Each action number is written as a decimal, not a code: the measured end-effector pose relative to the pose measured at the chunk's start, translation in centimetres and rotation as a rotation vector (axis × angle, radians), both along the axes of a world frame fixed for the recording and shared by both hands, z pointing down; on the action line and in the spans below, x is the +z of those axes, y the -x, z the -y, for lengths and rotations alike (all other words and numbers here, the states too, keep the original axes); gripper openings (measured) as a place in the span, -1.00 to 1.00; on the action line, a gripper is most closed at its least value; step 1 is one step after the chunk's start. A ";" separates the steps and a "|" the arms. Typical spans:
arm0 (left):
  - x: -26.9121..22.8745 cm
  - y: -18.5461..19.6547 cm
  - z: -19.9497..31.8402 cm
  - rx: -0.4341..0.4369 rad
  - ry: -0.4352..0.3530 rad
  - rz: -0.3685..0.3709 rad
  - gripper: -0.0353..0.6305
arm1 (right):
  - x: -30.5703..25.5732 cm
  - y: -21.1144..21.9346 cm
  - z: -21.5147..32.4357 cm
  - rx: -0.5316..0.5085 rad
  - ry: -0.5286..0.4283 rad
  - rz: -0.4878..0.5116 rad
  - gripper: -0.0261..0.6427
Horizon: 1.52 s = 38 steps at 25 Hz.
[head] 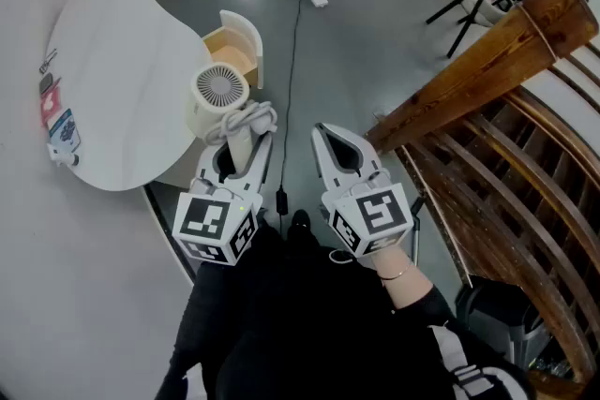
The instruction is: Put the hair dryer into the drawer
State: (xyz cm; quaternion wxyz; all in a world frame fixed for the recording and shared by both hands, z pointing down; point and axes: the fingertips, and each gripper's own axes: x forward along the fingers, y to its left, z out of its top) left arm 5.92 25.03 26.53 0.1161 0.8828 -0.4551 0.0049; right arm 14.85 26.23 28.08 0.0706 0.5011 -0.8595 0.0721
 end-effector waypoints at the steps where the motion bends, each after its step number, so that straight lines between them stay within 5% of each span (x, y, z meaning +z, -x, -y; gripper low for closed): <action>1: 0.0 0.1 0.1 0.002 -0.001 0.001 -0.52 | 0.1 0.1 0.1 0.001 0.002 0.000 -0.92; 11: 0.1 2.4 1.3 0.009 0.010 -0.005 -0.52 | 1.2 1.4 1.1 0.012 0.022 -0.012 -0.92; 25: 2.1 5.4 3.4 0.061 0.041 0.003 -0.52 | 3.7 0.9 3.6 0.195 0.132 -0.049 -0.92; 38: 4.2 5.4 5.6 0.102 0.098 0.017 -0.52 | 4.3 2.6 6.7 0.196 0.146 -0.072 -0.92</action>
